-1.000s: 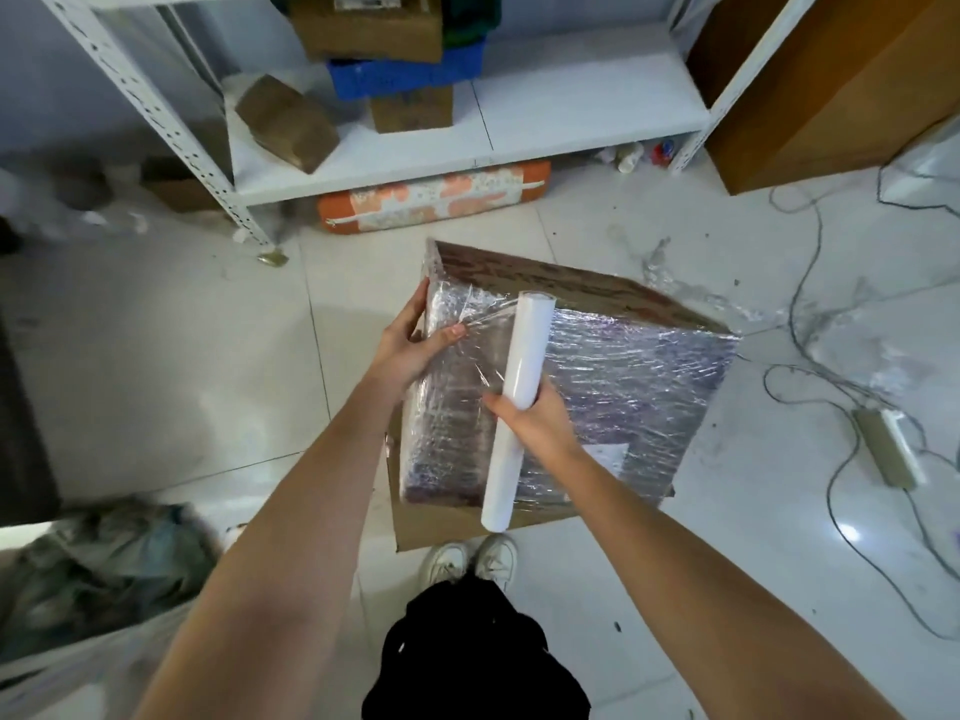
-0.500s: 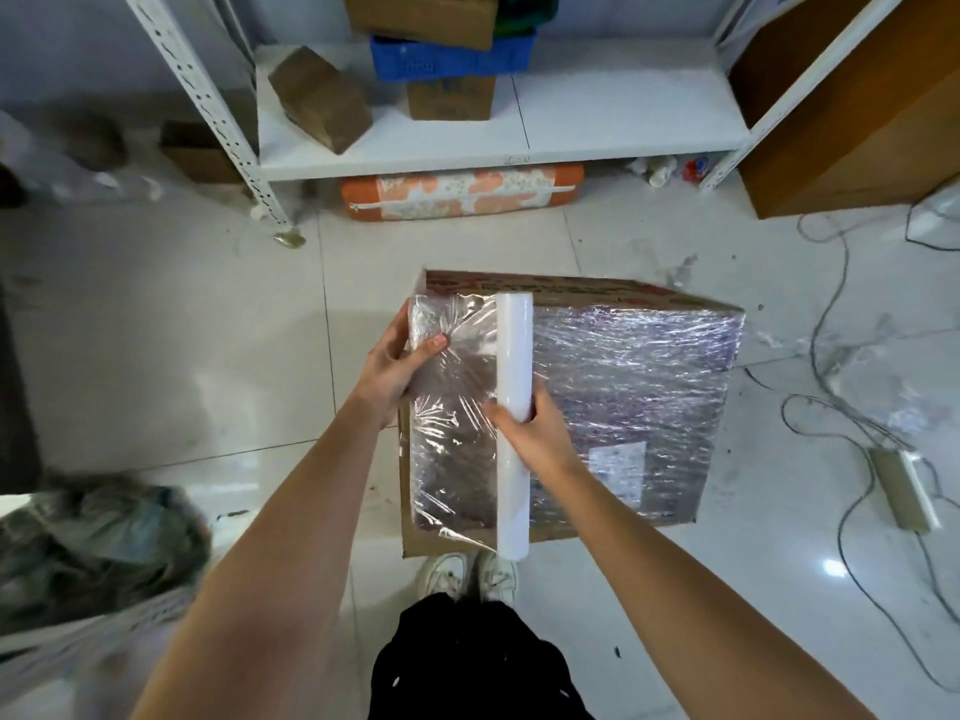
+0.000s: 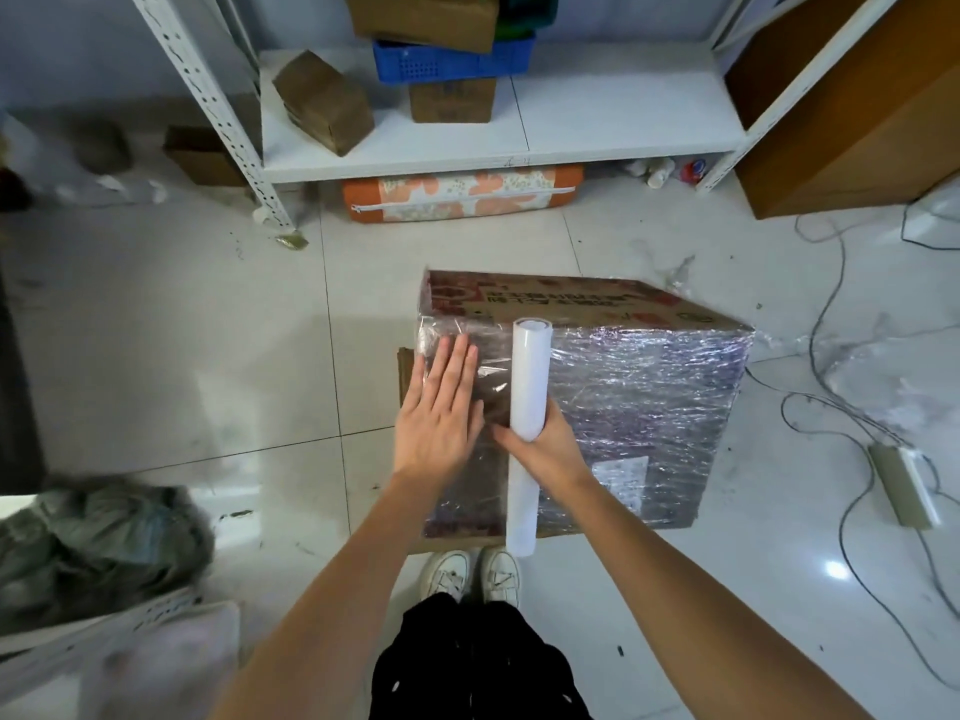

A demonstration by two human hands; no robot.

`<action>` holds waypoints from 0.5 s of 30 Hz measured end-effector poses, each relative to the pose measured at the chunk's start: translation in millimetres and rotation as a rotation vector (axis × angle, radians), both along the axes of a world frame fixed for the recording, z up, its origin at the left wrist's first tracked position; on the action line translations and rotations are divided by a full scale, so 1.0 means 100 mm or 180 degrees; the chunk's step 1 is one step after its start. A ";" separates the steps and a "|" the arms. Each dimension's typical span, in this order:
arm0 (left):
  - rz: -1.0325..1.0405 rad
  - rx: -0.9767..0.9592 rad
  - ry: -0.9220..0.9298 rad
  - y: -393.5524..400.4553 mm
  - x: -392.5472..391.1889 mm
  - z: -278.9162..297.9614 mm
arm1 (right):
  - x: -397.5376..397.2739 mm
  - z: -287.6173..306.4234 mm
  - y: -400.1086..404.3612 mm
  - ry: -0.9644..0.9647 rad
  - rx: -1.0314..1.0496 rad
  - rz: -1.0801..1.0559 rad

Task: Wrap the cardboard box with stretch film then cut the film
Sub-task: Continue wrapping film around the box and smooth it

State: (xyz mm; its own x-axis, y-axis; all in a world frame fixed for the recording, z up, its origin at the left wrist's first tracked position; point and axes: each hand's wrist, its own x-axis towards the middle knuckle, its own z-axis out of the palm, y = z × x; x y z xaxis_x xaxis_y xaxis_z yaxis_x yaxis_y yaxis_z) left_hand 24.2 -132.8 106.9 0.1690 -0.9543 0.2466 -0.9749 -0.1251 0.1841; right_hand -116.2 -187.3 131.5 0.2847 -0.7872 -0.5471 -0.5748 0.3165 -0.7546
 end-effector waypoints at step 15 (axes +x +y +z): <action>0.0273 -0.0374 -0.0094 -0.38 0.10 -0.34 | 0.05 0.05 -0.09 0.0033 -0.0359 -0.0240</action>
State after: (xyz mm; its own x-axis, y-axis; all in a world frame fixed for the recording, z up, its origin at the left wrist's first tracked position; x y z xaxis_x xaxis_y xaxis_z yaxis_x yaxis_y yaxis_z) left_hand 34.0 -170.6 73.4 0.2397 -0.9009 0.3618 -0.9668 -0.1876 0.1736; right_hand -111.3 -196.3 136.9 0.2171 -0.8628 -0.4566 -0.5605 0.2727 -0.7819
